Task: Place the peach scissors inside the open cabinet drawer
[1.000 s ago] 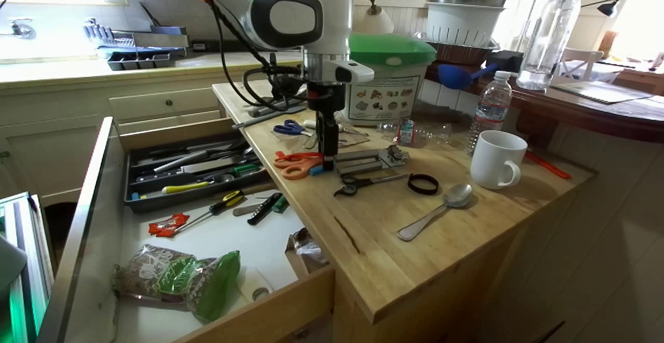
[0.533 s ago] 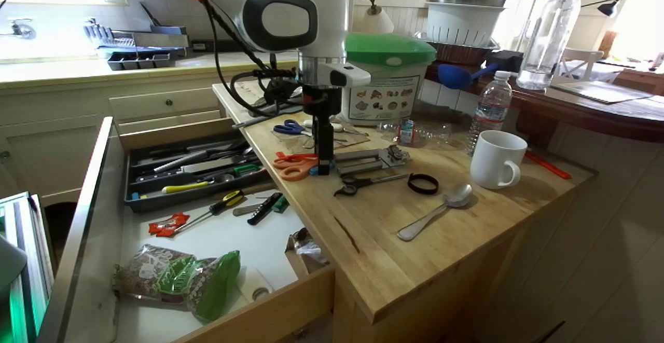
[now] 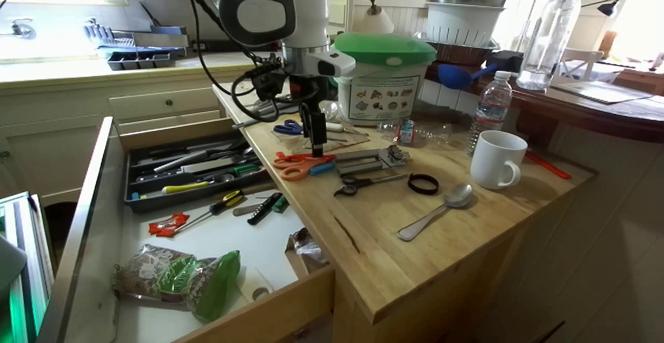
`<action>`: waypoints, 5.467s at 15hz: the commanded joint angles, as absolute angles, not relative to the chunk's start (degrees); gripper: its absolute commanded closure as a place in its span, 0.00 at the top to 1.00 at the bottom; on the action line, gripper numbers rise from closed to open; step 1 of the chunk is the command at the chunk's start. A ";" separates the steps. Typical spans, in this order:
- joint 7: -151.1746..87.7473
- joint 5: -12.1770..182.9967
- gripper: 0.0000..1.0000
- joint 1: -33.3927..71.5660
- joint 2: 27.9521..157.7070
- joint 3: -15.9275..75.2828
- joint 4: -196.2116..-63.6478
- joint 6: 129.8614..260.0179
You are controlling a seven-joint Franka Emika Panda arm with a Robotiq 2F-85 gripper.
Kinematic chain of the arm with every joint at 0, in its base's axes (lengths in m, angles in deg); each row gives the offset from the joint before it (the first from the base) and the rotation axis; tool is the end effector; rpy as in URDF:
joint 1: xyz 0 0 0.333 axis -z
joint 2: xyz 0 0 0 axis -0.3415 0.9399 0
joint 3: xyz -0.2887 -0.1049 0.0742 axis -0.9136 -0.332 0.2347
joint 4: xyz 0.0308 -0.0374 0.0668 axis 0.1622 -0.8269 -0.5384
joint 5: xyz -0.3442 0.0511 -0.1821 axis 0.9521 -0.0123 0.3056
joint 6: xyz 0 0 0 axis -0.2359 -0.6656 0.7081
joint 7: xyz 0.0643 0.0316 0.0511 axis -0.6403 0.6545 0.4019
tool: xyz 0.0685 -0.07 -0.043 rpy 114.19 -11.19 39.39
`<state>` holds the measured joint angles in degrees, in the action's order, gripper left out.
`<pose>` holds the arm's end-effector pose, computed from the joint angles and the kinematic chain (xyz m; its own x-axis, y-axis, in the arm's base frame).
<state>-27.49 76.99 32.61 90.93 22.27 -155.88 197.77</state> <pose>0.5428 -0.2375 0.3201 0.8811 -0.4655 0.0837 -0.4654 -0.8848 -0.0219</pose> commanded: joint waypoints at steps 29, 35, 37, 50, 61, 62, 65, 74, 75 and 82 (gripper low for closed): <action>-7.46 64.53 1.00 39.47 94.15 24.46 -153.92 196.25; -16.95 71.31 1.00 35.70 95.16 23.52 -153.25 197.92; -21.49 75.02 1.00 34.51 95.65 22.91 -152.30 196.90; -29.30 79.99 0.54 33.48 97.82 22.04 -149.56 195.18; -30.63 80.87 0.06 32.75 94.95 21.91 -150.66 193.36; -30.31 81.25 0.06 32.53 93.14 21.91 -152.14 193.61; -29.73 82.81 0.06 32.07 88.73 21.75 -155.37 194.96; -28.98 83.01 0.08 31.99 83.03 22.28 -158.44 193.08; -29.03 82.92 0.25 32.02 82.98 22.27 -158.60 193.17; -29.10 82.85 0.00 32.08 83.81 22.22 -158.29 192.54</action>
<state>-28.60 82.04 32.40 84.49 22.51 -157.75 194.68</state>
